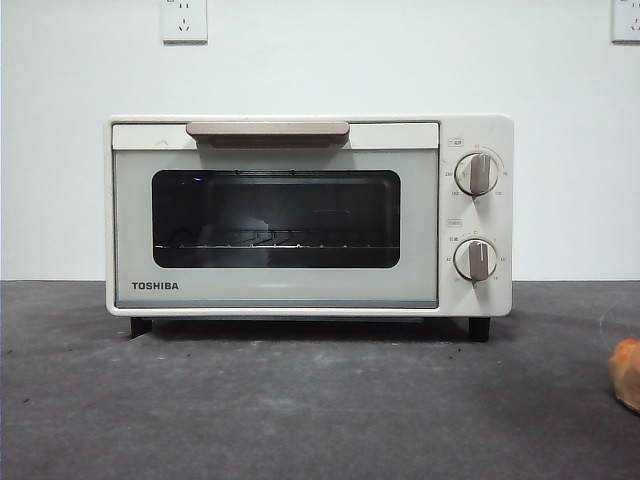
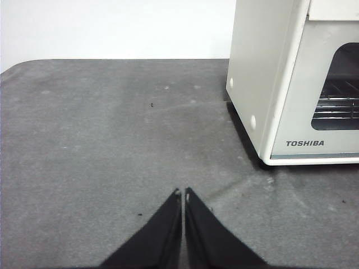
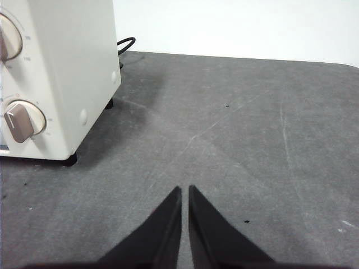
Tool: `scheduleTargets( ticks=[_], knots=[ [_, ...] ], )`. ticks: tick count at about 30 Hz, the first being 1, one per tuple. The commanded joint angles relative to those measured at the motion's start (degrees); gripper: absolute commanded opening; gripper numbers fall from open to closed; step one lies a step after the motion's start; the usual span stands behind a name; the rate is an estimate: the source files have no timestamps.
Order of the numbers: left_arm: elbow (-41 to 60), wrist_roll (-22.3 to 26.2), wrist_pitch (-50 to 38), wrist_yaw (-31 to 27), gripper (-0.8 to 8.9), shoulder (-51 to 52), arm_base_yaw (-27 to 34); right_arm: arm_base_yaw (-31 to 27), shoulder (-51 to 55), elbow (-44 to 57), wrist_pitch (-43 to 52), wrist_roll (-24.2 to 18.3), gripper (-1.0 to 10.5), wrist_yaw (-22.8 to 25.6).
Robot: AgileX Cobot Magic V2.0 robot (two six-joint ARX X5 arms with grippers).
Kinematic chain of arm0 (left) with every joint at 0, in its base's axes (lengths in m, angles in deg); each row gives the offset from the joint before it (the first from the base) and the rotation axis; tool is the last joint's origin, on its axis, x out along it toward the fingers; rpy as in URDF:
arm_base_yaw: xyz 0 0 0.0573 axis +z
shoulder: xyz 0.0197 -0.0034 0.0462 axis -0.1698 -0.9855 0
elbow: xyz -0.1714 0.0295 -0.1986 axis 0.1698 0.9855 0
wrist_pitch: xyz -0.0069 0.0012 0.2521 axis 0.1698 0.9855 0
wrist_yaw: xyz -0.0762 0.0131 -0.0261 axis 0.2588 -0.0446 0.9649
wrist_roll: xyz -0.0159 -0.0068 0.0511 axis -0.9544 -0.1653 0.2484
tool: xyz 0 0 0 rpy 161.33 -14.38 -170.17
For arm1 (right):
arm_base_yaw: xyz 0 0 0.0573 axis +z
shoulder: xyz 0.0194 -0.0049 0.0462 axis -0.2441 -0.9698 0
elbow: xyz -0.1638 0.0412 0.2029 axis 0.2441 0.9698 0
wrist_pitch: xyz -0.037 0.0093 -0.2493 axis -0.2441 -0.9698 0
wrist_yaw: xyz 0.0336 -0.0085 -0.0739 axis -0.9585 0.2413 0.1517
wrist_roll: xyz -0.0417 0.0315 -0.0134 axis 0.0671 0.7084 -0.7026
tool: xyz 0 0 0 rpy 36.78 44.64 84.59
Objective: The left arm flap open the oven, the right arm pick bread and place it into oven, the left arm flap close the oven
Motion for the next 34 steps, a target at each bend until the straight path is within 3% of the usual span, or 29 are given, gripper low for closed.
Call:
scheduleTargets(
  ticks=[1,3,5,6,9,12,17,20,27,34],
  knots=[
    [1.16,-2.58,0.22,0.11,0.12,0.07,-0.04,-0.07,0.00,0.35,0.59,2.43,0.2,-0.13],
    [1.16,-5.07,0.22,0.13,0.12,0.07,-0.04,-0.07,0.00,0.35,0.59,3.21,0.2,-0.13],
    [1.16,-11.02,0.33,0.31,0.12,0.07,-0.04,-0.07,0.00,0.35,0.22,6.43,0.2,-0.57],
    [1.18,-13.46,0.31,0.50,0.12,0.07,-0.04,-0.07,0.00,0.33,-0.83,9.40,0.2,-1.95],
    [1.03,-16.55,0.33,3.63,0.12,0.00,-0.11,-0.04,-0.02,0.15,-0.28,12.96,0.1,-7.76],
    [-0.15,-21.77,0.46,6.51,0.13,-0.48,-0.66,-0.04,-0.02,-0.13,-0.39,19.04,0.1,-10.45],
    [-4.92,-28.13,0.50,6.51,0.13,-0.85,-1.60,-0.04,-0.07,-4.15,-1.51,24.98,0.1,-10.49],
    [-9.33,-31.19,1.18,6.03,0.13,-2.38,-1.66,-0.07,-0.15,-9.40,-4.22,25.35,0.1,-10.19],
    [-21.81,-32.11,5.86,6.71,0.13,-11.56,-2.49,-0.07,-5.20,-23.96,-16.04,24.24,0.1,-12.26],
    [-35.65,-25.70,9.90,11.82,0.13,-22.73,-6.49,-0.07,-14.03,-38.05,-25.18,17.79,0.1,-18.49]
  ],
)
